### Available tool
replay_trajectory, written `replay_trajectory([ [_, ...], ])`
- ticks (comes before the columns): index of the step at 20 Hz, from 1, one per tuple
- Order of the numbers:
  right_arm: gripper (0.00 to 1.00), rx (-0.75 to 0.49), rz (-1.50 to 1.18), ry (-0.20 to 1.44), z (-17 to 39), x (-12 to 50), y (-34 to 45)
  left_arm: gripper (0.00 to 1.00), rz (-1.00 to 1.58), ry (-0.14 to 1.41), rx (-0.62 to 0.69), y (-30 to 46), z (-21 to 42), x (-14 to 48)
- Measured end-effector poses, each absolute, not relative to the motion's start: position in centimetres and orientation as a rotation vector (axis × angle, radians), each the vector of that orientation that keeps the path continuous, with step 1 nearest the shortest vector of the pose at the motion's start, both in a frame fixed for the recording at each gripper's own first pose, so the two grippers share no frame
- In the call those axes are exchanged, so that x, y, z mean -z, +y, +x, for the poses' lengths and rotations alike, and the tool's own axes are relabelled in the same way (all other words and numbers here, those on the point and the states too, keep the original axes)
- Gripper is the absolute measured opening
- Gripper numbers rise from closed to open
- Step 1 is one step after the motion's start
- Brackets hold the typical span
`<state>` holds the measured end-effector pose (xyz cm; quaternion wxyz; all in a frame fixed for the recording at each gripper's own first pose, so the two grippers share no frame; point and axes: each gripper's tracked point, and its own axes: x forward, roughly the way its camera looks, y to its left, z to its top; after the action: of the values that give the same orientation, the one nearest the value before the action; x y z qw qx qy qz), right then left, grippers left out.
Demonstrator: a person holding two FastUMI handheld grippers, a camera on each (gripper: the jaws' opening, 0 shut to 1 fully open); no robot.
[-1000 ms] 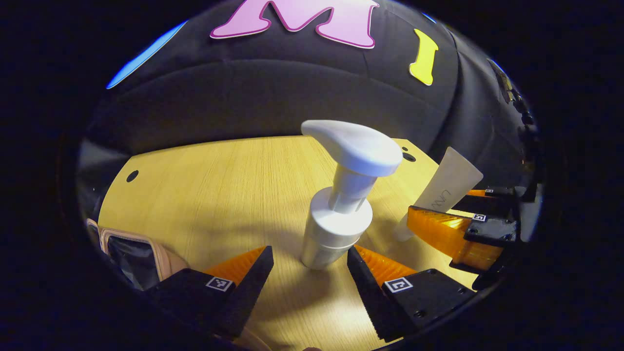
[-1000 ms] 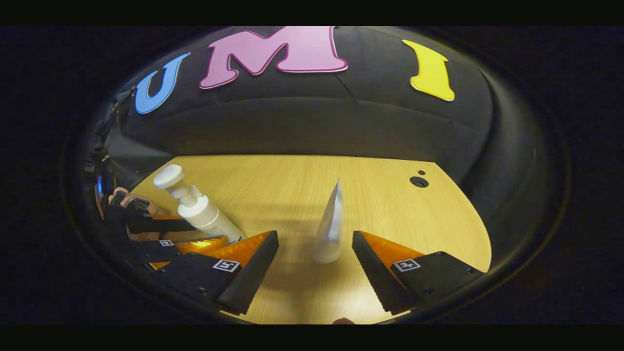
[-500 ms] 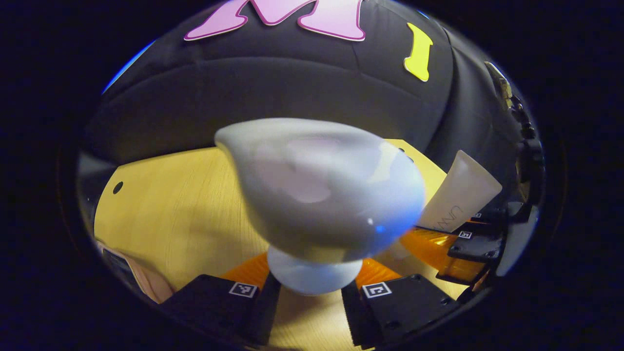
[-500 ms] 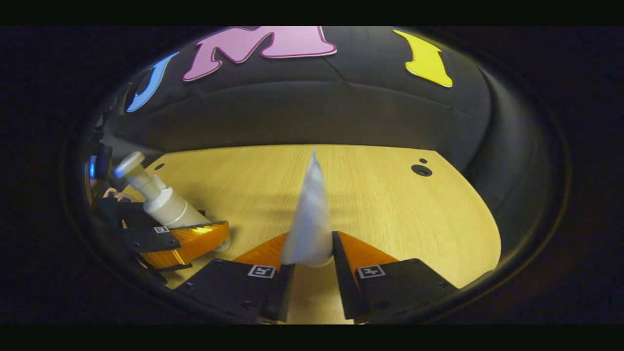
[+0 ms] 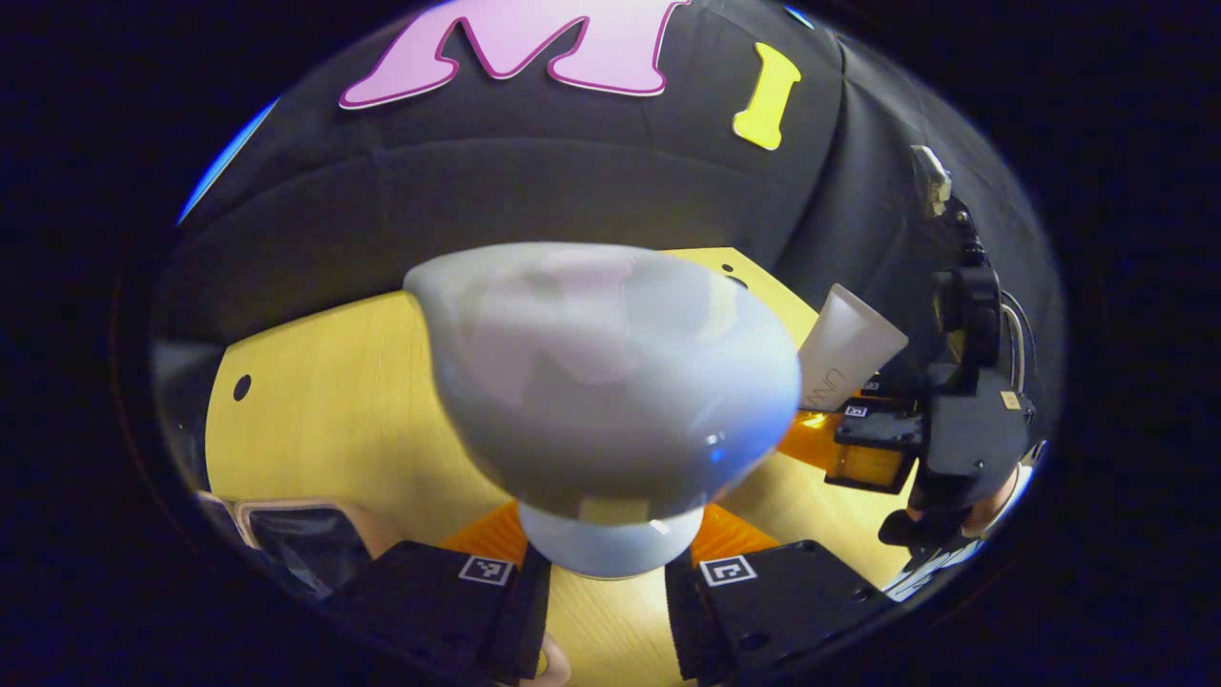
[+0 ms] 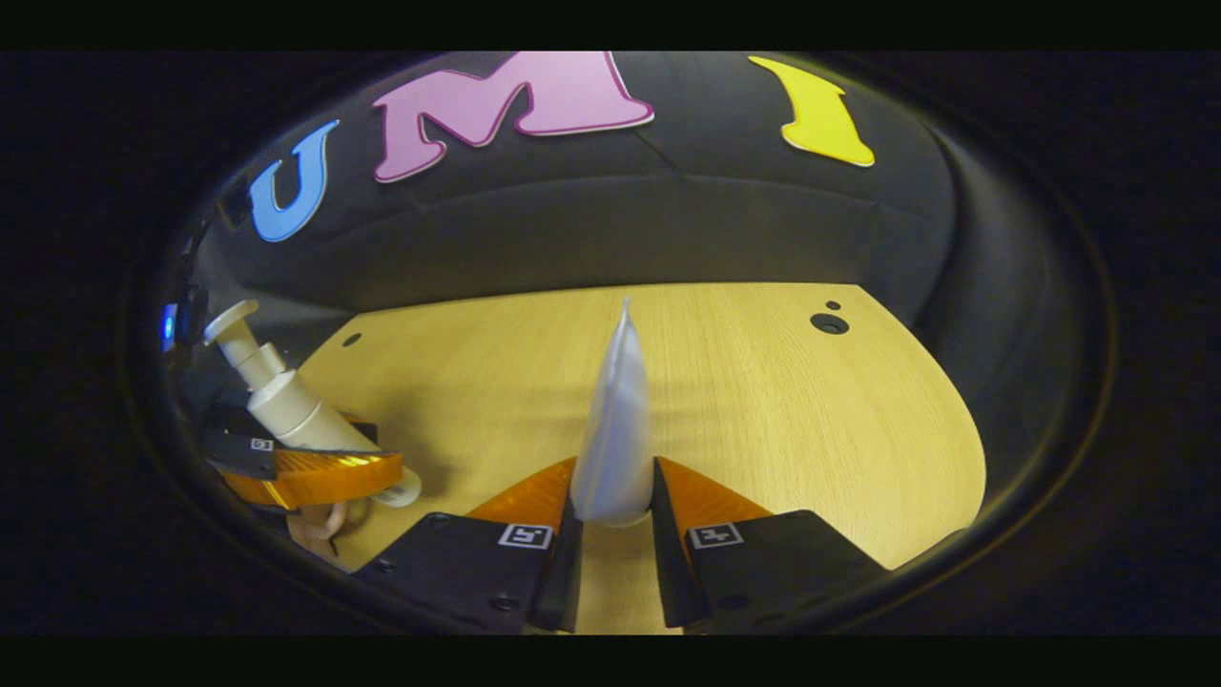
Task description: First open the suitcase, pack the skin care products into it, and then close the suitcase.
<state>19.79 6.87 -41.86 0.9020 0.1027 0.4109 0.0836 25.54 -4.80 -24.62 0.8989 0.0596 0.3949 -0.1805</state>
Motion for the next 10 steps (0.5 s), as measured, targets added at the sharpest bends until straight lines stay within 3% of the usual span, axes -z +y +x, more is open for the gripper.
replay_trajectory([
  [3,0.37,-0.205,0.249,0.83,18.2,38.2,8.5,0.53,0.086,0.898,0.373,-0.9,20.8,22.0],
  [6,0.36,-0.253,0.269,0.815,16.5,35.2,11.3,0.56,0.118,0.97,0.345,4.4,16.9,20.4],
  [10,0.36,-0.345,0.281,0.794,14.1,31.8,16.1,0.56,0.114,1.134,0.23,12.2,13.8,21.3],
])
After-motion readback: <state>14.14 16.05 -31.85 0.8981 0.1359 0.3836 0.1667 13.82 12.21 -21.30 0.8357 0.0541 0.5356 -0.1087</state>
